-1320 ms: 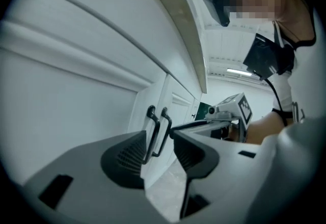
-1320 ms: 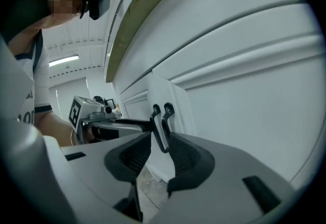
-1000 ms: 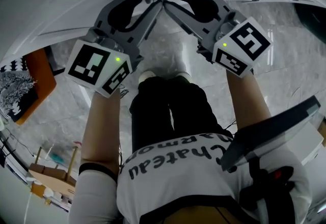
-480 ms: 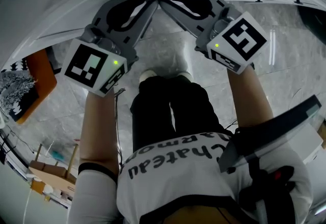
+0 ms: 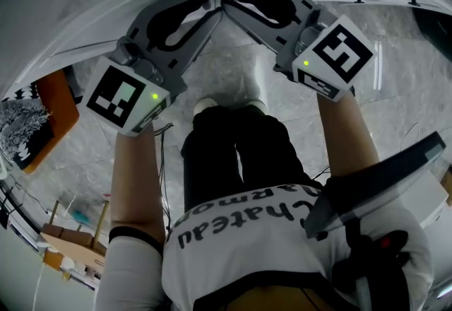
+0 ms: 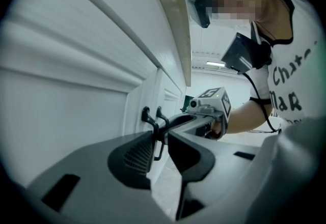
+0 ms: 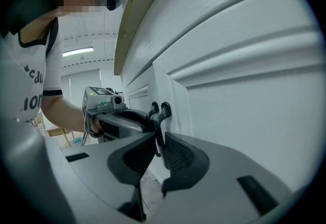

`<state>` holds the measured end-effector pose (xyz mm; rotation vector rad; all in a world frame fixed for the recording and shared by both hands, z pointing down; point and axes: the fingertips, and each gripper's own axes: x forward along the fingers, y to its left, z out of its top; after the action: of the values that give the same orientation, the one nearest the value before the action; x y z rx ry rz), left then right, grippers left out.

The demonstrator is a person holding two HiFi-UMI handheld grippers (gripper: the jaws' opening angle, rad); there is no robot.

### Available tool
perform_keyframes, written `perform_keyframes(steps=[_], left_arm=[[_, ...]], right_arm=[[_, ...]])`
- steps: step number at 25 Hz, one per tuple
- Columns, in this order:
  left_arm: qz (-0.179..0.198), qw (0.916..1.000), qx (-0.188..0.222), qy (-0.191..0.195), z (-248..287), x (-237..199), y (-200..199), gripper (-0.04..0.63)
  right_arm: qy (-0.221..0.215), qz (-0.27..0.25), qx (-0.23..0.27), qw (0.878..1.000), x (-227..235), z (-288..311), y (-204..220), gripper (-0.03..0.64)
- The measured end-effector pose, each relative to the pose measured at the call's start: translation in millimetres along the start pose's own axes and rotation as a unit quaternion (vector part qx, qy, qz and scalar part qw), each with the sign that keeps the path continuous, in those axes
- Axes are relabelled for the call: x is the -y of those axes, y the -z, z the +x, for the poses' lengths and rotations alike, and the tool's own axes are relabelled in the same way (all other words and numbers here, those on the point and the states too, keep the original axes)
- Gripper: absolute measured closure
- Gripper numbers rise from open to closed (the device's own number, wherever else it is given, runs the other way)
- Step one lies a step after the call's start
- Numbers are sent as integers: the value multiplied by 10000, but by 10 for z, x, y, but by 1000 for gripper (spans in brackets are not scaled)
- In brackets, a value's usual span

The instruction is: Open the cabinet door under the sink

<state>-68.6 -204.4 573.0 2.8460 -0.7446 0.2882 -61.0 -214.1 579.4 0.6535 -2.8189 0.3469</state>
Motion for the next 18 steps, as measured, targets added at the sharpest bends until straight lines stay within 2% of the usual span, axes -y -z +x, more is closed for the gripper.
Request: perform_keyframes(steps=[6,9,15,18], left_arm=[[-203,9994,72,-256,-2,-20,3,520],[-246,9991,12,-354,-22,-53,13,551],[-286,9996,-70,-43,-109,126,61,558],[-300,9993,-128,184,-160,320,105,557]], right_arm=[[-35,2,5,10000,-9,-4,9,561],[-114,-125,-146,9997,-35,-6,14,566],[-301,260,-173,9991,-201,-144,90,561],[-388,168,-266,9987,-312,-269,158,561]])
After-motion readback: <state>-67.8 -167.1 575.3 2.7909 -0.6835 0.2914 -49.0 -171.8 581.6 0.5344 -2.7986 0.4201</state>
